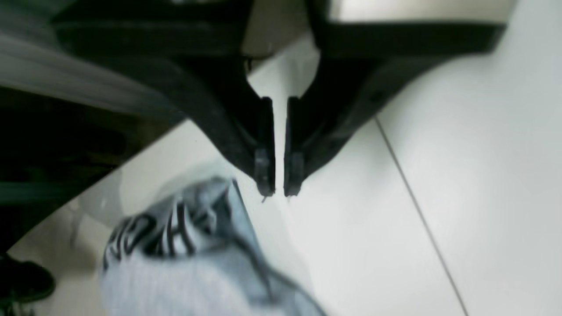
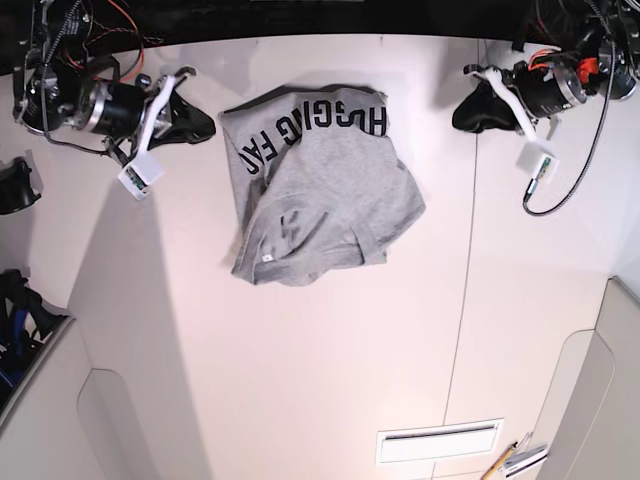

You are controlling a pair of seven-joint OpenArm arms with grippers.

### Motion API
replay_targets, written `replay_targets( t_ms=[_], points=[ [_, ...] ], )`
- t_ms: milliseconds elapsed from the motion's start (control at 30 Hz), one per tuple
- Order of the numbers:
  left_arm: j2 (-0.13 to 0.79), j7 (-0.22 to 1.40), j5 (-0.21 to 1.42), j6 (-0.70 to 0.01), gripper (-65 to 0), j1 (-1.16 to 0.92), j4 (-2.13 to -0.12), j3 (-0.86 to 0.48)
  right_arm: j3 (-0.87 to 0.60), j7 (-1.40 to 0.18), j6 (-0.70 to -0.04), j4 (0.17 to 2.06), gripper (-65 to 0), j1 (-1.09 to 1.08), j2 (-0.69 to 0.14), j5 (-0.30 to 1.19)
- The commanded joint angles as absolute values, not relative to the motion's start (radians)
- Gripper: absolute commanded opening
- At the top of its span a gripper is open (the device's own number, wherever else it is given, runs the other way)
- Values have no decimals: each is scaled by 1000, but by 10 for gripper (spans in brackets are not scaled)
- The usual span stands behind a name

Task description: Fold the T-shirt properly

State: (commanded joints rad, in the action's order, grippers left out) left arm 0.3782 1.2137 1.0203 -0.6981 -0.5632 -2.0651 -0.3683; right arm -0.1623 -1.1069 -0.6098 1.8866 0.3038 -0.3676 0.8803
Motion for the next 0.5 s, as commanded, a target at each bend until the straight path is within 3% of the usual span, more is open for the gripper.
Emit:
replay_targets(
  t_ms=[367,500],
  points=[
    [483,1216,1011,-698,-607,-966,-2075,-368,-159,-1107,-617,1886,-650,604,-599,928],
    [502,1176,921,-698,-607,-1086,-2068,-366,-155,-1107,-617,1882,-650,693,-645,923]
  ],
)
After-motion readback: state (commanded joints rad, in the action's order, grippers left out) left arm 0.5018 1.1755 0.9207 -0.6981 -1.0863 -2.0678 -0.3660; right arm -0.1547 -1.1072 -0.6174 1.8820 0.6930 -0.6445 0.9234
